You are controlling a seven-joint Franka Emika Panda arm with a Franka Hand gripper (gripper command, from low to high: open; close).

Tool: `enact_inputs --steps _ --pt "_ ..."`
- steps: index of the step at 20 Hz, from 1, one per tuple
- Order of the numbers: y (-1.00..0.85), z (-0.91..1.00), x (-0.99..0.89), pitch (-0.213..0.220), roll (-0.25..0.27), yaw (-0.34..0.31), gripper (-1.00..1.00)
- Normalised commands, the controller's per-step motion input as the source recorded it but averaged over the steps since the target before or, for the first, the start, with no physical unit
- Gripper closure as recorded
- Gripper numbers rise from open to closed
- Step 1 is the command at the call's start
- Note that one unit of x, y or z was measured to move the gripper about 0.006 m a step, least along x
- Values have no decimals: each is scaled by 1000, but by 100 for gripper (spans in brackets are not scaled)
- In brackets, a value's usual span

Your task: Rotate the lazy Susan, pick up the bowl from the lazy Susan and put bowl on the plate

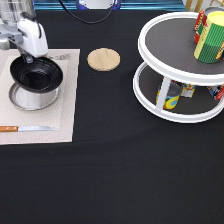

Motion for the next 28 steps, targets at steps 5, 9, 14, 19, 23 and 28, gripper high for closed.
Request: enact_inputs --steps 5,9,14,19,23,28 --pt "-86 -195 -3 -156 0 -332 100" --pt "-204 -436 -402 -108 7 -222 100" --pt "34 -267 -883 -26 5 -67 100" --pt "162 -102 -913 -25 18 -11 100" --pt "6 -100 -246 2 83 0 100" --pt "-195 -175 265 40 94 -9 100"
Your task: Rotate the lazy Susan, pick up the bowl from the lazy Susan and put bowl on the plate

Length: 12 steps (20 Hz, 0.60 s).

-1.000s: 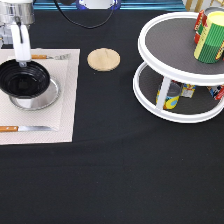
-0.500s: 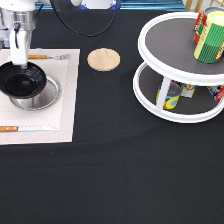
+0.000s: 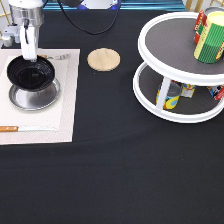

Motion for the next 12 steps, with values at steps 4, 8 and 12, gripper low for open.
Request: enact_inputs --steps 4,8,12 --pt "-389 -186 69 13 119 -27 100" --pt "-355 -165 -151 7 137 -27 100" --pt "-241 0 -69 29 130 -30 100"
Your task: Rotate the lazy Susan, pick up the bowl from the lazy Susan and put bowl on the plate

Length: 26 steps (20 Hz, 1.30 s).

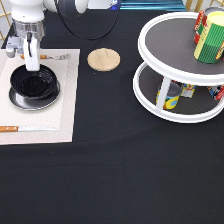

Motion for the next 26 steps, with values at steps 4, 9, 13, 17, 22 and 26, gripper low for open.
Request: enact_inputs --steps 4,9,13,17,22,26 --pt "-118 27 152 63 114 -23 -100" --pt "-26 207 115 53 70 -40 -100" --pt "-51 651 111 51 42 -9 -100" --pt "0 1000 244 115 2 0 -100" --pt "37 672 219 154 1 -12 -100" --pt "0 0 0 1 0 0 -100"
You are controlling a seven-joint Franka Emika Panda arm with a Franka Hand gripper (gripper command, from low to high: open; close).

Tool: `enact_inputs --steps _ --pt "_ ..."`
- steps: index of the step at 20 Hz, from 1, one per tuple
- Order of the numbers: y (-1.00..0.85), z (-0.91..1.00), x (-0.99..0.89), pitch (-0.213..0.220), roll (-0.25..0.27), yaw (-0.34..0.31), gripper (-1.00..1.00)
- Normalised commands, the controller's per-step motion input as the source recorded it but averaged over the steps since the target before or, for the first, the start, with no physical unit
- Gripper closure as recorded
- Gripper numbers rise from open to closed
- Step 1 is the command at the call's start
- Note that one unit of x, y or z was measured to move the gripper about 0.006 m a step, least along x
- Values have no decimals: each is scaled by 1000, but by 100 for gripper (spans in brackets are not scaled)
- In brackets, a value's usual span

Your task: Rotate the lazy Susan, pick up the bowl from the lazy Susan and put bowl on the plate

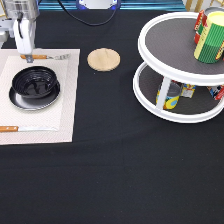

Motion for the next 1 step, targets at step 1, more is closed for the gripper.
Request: enact_inputs --steps 1 --pt "0 0 0 0 0 0 -100"
